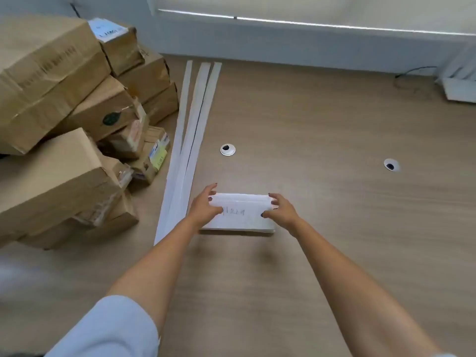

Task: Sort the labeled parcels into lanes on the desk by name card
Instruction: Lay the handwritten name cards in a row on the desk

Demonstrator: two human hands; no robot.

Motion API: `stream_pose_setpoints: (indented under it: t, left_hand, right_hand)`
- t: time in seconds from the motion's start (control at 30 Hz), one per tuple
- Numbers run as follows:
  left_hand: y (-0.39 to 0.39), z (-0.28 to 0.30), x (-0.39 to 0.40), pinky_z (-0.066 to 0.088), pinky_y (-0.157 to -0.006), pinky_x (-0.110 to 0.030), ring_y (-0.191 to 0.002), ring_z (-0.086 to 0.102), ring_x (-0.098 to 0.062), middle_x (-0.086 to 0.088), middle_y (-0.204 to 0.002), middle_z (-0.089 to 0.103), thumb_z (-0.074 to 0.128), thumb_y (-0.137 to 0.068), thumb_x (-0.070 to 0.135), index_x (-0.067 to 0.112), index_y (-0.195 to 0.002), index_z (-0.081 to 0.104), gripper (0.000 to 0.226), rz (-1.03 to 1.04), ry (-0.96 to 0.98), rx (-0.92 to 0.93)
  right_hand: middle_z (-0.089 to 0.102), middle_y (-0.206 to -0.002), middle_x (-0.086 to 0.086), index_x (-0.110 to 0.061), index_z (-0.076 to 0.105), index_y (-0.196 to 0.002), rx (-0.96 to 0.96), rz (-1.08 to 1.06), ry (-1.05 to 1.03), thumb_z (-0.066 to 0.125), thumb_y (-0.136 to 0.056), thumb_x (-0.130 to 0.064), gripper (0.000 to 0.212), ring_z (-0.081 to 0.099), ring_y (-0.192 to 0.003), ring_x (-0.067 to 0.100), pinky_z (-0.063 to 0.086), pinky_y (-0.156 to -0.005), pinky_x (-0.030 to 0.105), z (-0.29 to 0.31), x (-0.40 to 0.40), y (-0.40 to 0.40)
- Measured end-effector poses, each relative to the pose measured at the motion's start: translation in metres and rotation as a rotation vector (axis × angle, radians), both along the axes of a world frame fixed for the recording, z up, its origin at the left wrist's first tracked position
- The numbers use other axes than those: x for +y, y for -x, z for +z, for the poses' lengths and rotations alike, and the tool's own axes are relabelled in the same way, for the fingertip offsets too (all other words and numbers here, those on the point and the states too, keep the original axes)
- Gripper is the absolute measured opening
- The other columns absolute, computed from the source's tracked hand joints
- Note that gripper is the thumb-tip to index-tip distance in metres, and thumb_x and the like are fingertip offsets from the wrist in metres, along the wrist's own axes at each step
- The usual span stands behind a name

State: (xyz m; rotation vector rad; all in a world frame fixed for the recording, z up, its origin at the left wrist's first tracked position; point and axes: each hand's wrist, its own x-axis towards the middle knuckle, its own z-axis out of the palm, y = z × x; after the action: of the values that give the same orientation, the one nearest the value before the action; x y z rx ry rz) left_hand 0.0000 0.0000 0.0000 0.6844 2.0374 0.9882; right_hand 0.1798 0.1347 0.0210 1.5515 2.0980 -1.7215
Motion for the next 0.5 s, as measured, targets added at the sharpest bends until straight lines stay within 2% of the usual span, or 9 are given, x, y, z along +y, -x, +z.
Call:
stream_pose_setpoints:
  t: [0.1, 0.17, 0.37, 0.5]
  left_hand:
    - [0.01, -0.01, -0.008, 0.041, -0.087, -0.026, -0.123, 0.045, -0.023, -0.008, -0.135, 0.047, 0.065, -0.078, -0.002, 0.021, -0.14, 0.037, 0.072, 0.046, 0.043, 0.051]
    - [0.012, -0.018, -0.01, 0.042, -0.092, -0.029, -0.124, 0.044, -0.024, -0.009, -0.136, 0.046, 0.064, -0.079, -0.002, 0.018, -0.141, 0.036, 0.071, 0.055, 0.084, 0.067]
    - [0.011, -0.031, -0.009, 0.041, -0.097, -0.033, -0.121, 0.042, -0.026, -0.01, -0.132, 0.042, 0.063, -0.08, 0.004, 0.013, -0.135, 0.04, 0.061, 0.101, 0.149, 0.289]
    - [0.005, -0.037, -0.005, 0.044, -0.099, -0.037, -0.119, 0.047, -0.029, -0.013, -0.131, 0.048, 0.065, -0.082, 0.009, 0.009, -0.137, 0.037, 0.062, 0.124, 0.242, 0.163]
  right_hand:
    - [0.044, -0.136, 0.014, -0.012, 0.037, -0.14, -0.093, 0.034, -0.046, 0.061, -0.081, -0.003, 0.065, 0.047, -0.12, 0.027, 0.042, -0.095, 0.033, -0.009, -0.002, 0.007]
    - [0.041, -0.136, 0.014, -0.01, 0.036, -0.14, -0.134, 0.004, -0.086, 0.057, -0.082, -0.003, 0.063, 0.047, -0.119, 0.028, 0.042, -0.097, 0.035, -0.015, -0.001, 0.012]
    - [0.03, -0.136, 0.016, -0.005, 0.031, -0.138, -0.259, -0.059, -0.108, 0.058, -0.084, -0.008, 0.061, 0.049, -0.113, 0.034, 0.048, -0.091, 0.042, -0.029, -0.001, 0.019]
    - [0.045, -0.131, 0.018, 0.0, 0.039, -0.131, -0.294, -0.148, -0.051, 0.059, -0.084, -0.01, 0.052, 0.051, -0.114, 0.034, 0.045, -0.087, 0.037, -0.035, -0.003, 0.024]
